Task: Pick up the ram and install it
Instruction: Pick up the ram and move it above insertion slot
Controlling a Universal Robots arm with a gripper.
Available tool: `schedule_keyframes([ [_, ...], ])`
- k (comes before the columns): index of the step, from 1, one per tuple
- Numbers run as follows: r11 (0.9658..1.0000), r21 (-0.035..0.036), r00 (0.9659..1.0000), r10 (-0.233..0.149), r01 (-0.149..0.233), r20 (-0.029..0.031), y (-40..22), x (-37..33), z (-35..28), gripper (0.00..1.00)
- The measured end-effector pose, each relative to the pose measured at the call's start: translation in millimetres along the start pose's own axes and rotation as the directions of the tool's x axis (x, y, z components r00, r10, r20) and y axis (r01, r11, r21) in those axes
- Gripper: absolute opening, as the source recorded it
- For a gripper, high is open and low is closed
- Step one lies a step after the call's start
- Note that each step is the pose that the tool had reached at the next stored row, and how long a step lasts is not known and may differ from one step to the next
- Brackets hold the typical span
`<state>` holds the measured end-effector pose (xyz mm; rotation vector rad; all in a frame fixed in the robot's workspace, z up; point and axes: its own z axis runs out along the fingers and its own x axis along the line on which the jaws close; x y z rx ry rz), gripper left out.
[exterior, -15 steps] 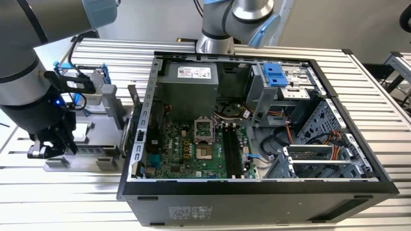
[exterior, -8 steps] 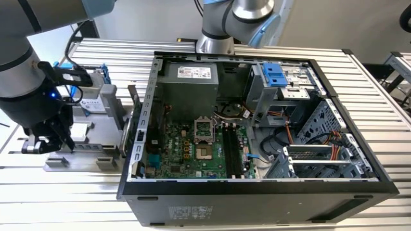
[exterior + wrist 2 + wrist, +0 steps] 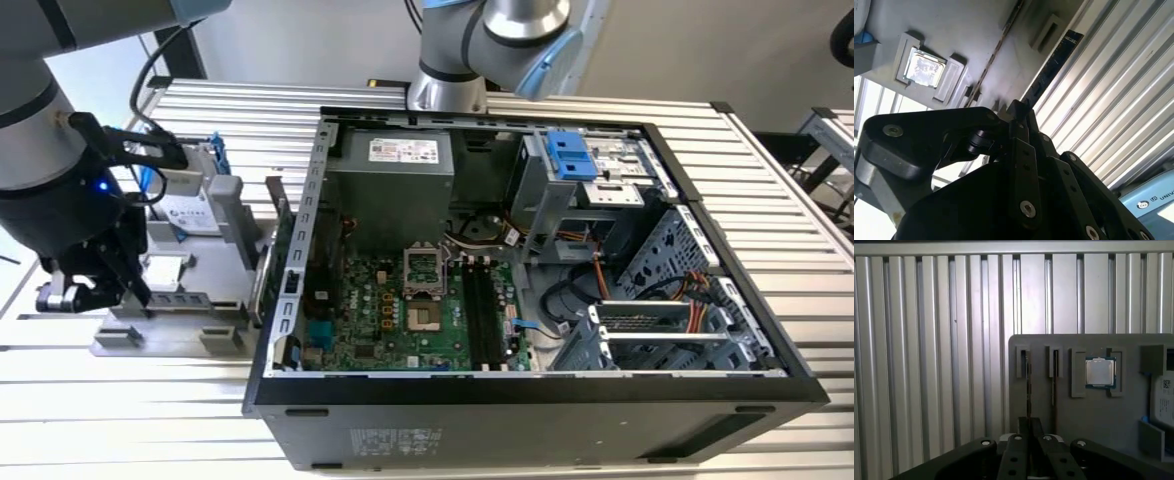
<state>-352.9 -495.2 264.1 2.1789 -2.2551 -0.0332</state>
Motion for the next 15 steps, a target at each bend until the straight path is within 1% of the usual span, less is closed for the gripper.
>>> schedule_keyframes([
  [4,1.0,0.0,1.0,0.0,0.0,0.0,0.1,-0.1,-6.4,0.0],
  [15,1.0,0.0,1.0,0.0,0.0,0.0,0.5,-0.3,-26.8,0.0],
])
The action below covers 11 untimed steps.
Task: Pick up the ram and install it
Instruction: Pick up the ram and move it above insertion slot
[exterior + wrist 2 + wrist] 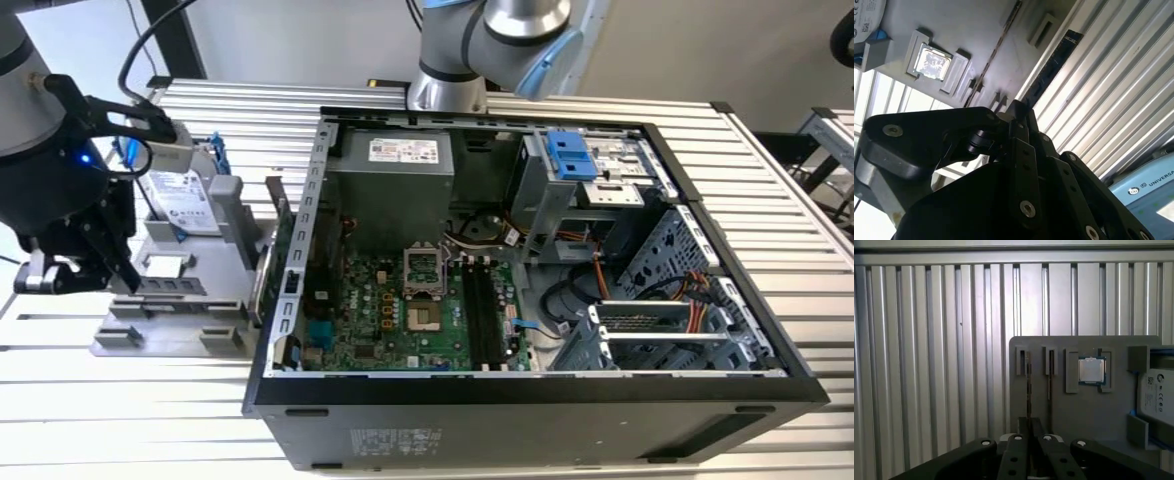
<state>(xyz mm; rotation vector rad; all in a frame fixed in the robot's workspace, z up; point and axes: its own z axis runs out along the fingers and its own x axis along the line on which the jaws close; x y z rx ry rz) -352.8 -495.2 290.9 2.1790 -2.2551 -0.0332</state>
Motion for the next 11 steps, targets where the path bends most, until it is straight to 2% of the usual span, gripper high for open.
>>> schedule_keyframes([
  [11,1.0,-0.0001,1.0,0.0,0.0,-0.0001,0.5,-0.2,-22.5,0.0],
])
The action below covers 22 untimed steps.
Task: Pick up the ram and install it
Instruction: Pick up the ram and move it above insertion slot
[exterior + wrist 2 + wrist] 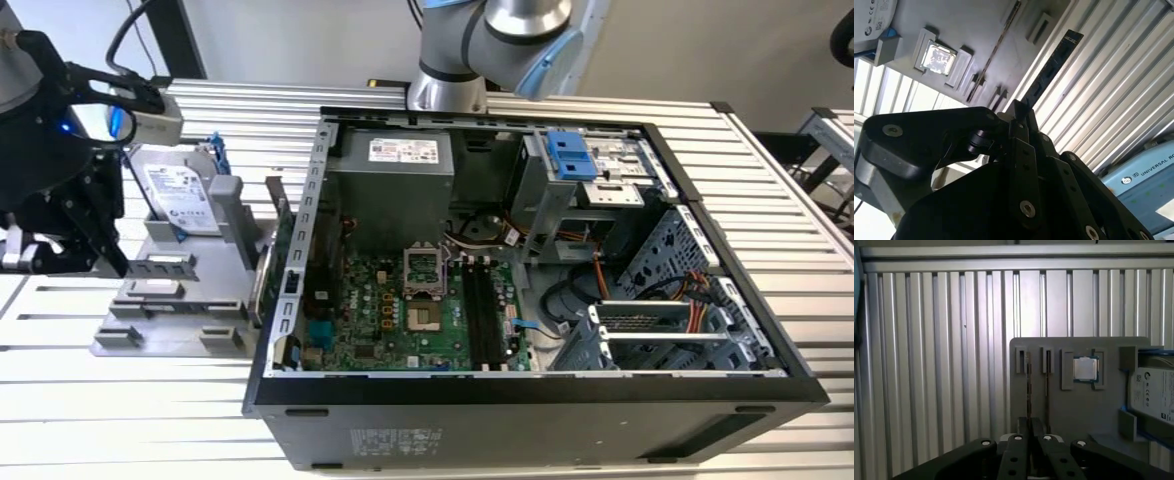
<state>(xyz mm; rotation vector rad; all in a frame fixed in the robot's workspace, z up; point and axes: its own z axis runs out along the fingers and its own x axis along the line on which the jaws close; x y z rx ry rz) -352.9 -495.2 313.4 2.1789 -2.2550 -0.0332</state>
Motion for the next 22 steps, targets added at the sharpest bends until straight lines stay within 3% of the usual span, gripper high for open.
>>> schedule_keyframes([
  [8,1.0,0.0,1.0,0.0,0.0,0.0,0.3,-0.1,-13.8,0.0],
  [22,1.0,0.0,1.0,0.0,0.0,0.0,0.6,-0.3,-31.7,0.0],
])
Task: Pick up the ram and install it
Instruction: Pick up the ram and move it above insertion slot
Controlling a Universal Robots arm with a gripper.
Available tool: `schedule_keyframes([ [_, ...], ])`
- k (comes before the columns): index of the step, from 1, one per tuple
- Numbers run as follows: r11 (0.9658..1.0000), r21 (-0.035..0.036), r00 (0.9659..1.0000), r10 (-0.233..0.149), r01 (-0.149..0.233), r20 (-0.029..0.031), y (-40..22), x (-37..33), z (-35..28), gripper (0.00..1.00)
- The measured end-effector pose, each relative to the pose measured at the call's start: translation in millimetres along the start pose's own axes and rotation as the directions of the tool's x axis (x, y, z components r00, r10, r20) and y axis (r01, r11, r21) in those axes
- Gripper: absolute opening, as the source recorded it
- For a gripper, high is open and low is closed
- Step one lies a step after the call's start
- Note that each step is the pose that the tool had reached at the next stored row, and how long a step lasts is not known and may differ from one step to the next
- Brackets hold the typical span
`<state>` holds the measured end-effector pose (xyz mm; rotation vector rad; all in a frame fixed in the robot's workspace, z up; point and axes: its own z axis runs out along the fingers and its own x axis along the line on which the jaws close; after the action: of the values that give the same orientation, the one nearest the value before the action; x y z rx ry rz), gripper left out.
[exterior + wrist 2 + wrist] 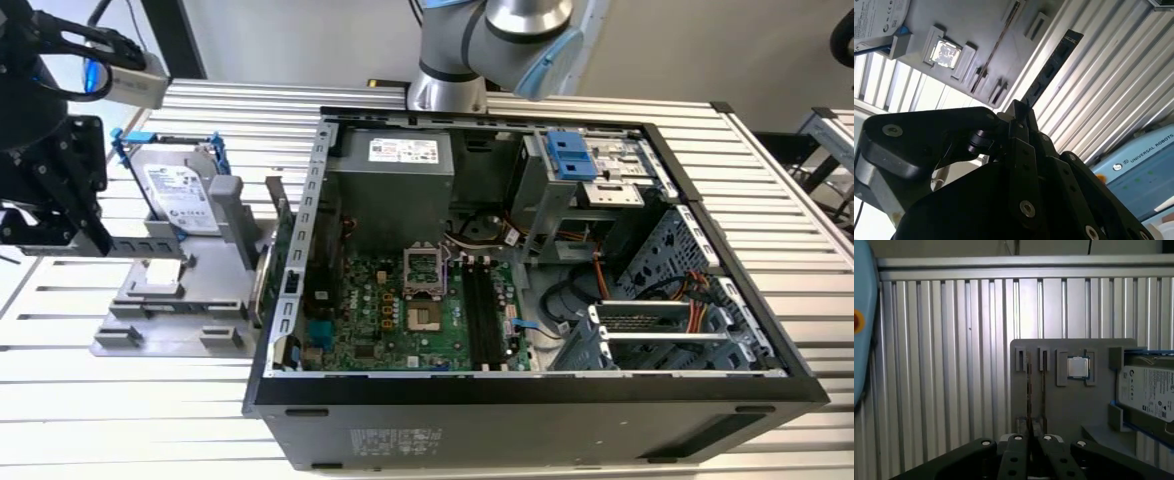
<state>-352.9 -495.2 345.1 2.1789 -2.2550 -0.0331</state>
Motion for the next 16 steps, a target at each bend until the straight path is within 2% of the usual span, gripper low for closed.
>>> schedule_keyframes([
  [16,1.0,0.0,1.0,0.0,0.0,0.0,0.4,-0.2,-20.5,0.0],
])
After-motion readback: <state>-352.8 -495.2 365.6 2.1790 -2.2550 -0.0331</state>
